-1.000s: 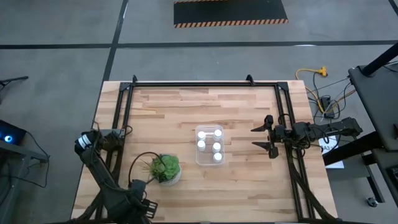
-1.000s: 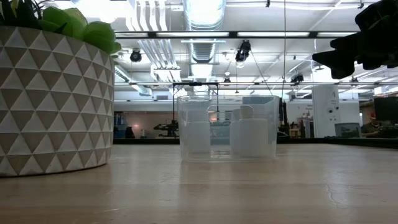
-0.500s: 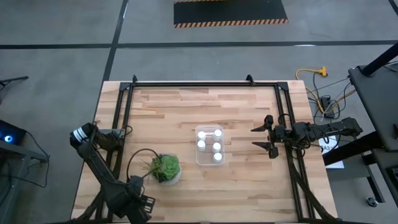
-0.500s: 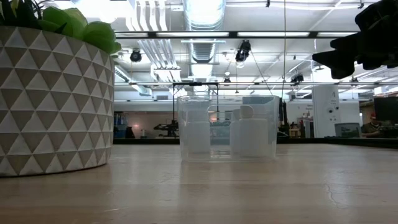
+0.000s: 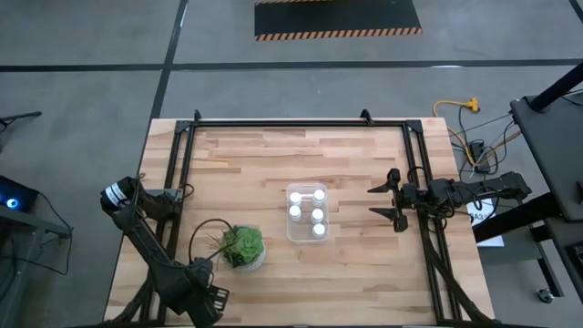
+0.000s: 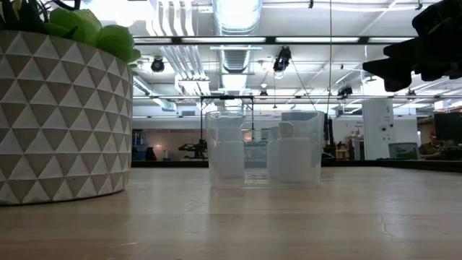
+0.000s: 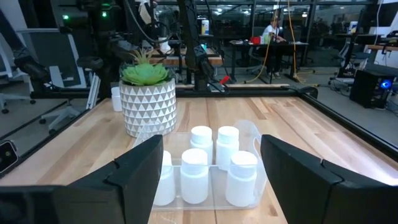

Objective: Pick and place pill bottles into a basket
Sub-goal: Put the white medicine bottle into the transparent bin

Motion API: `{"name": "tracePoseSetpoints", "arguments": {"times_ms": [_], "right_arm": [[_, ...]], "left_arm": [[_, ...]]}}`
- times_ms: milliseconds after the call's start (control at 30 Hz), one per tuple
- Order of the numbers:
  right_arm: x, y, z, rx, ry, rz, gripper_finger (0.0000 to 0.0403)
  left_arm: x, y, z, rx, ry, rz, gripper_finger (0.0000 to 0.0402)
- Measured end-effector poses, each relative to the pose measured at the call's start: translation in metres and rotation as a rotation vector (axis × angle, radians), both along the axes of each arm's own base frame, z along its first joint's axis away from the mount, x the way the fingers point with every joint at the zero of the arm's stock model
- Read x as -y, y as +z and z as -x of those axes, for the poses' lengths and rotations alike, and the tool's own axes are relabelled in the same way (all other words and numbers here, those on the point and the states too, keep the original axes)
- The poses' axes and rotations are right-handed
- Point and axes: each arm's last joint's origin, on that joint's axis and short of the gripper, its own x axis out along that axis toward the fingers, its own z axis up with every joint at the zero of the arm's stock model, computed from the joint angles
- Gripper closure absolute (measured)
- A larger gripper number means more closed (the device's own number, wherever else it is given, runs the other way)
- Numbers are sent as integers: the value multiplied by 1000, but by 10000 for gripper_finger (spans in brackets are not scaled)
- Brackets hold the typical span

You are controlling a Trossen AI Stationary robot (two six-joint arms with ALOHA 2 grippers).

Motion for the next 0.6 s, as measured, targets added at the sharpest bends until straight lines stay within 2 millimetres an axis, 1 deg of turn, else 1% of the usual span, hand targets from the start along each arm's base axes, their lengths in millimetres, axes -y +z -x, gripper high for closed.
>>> {"name": "tracePoseSetpoints", "arguments": {"times_ms": [333, 600], "right_arm": [[0, 0, 0, 0, 0, 1, 142], [0, 0, 0, 0, 0, 1, 142]], "left_arm": [[-1, -4, 1, -5, -3, -3, 198], [-3, -10, 2, -24, -3, -14, 198]]}}
